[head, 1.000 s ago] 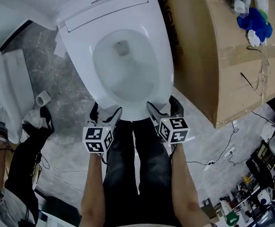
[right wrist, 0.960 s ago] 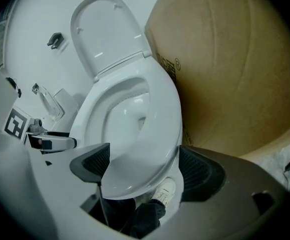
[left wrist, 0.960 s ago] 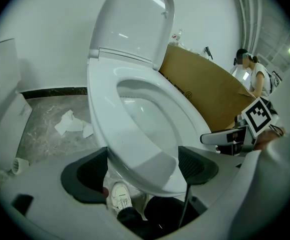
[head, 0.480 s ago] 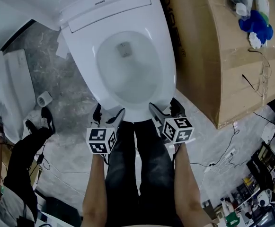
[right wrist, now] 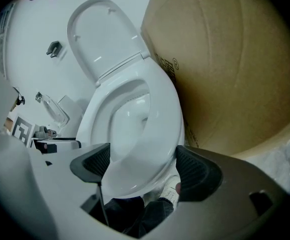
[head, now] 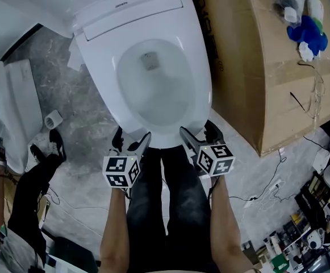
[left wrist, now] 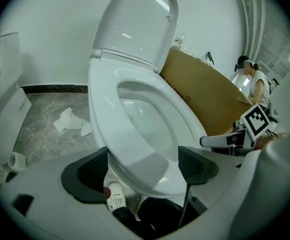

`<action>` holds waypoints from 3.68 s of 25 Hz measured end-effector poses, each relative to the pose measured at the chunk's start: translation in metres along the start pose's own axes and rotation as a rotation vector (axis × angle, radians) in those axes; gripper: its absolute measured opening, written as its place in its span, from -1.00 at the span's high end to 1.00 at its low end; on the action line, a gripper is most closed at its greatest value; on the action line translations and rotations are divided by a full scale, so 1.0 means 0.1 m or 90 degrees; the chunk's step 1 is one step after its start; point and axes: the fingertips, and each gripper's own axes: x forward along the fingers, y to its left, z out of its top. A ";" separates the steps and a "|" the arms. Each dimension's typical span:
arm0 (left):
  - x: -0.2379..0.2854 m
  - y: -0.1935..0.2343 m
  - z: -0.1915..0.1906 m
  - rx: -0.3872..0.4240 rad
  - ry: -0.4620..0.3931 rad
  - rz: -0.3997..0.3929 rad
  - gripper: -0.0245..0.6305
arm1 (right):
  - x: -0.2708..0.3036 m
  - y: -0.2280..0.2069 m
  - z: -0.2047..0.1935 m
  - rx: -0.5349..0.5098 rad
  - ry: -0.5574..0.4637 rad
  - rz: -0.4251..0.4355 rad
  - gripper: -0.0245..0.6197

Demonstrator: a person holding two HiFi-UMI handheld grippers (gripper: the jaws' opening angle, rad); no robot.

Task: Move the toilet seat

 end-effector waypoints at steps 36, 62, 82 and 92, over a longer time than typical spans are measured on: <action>-0.83 -0.34 0.66 -0.021 -0.097 -0.018 -0.38 | -0.98 0.49 0.68 0.016 -0.123 0.035 -0.14; -1.43 -0.50 1.39 -0.034 -0.255 -0.005 -0.34 | -1.51 0.87 1.41 0.092 -0.239 0.061 -0.11; -1.76 -0.84 1.79 0.131 -0.303 0.044 0.49 | -1.68 1.04 1.74 0.123 -0.235 0.050 -0.11; -1.84 -1.08 1.98 0.130 -0.333 0.039 0.68 | -1.75 1.13 1.90 0.142 -0.235 0.048 -0.10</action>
